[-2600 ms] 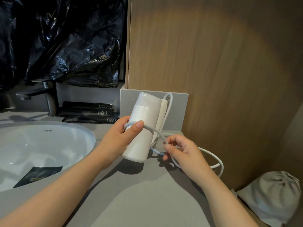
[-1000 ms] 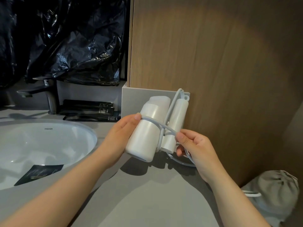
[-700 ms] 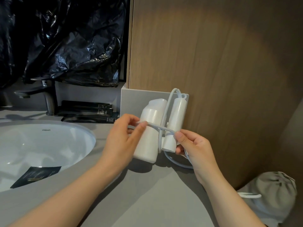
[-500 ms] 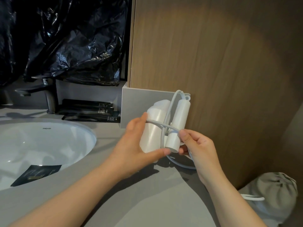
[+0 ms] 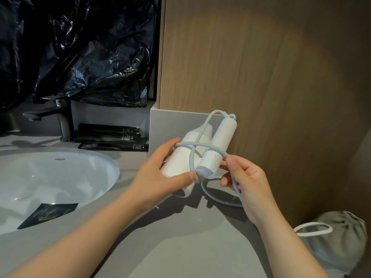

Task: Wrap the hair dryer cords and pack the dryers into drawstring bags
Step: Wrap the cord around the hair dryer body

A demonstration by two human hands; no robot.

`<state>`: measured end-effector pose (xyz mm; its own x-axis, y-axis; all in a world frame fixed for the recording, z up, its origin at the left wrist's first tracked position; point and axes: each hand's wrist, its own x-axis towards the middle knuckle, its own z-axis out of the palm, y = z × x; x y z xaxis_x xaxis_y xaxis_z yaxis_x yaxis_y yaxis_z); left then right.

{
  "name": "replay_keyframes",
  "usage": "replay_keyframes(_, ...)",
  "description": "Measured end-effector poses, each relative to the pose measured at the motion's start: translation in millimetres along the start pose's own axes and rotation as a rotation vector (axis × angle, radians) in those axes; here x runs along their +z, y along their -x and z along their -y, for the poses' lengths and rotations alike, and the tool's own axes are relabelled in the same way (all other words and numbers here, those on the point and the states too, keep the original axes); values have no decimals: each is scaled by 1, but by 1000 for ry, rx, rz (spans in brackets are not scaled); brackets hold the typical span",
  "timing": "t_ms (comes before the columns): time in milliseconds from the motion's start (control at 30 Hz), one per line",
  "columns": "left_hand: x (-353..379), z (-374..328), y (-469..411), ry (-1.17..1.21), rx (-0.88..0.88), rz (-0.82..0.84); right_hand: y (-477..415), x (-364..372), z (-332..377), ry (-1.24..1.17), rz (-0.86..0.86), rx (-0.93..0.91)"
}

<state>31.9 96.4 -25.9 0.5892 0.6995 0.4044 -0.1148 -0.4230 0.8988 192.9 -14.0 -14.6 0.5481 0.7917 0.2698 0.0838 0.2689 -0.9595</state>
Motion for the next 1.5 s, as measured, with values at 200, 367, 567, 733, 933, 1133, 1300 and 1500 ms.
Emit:
replay_keyframes(200, 7, -2, 3, -392, 36, 83, -2, -1, -2, -55, -46, 68)
replay_keyframes(367, 11, 0, 2, -461, 76, 70, -4, -1, -3, -62, -54, 64)
replay_keyframes(567, 11, -1, 6, -529, 55, 172, -2, 0, -3, -72, -42, 54)
replay_keyframes(733, 13, 9, 4, -462, 121, 92, -2, 0, -3, -86, -26, 11)
replay_keyframes(933, 4, 3, -3, -302, 165, -168, -2, -1, -5, -50, 41, -26)
replay_keyframes(1133, 6, 8, -4, -91, 94, -245, -3, 1, -9, 29, 40, -68)
replay_keyframes(1300, 9, 8, -3, -62, 93, -274, -5, 0, -14, 89, 6, -64)
replay_keyframes(1500, 9, 3, 0, 121, 96, -273, -8, 3, -23, 351, 34, 135)
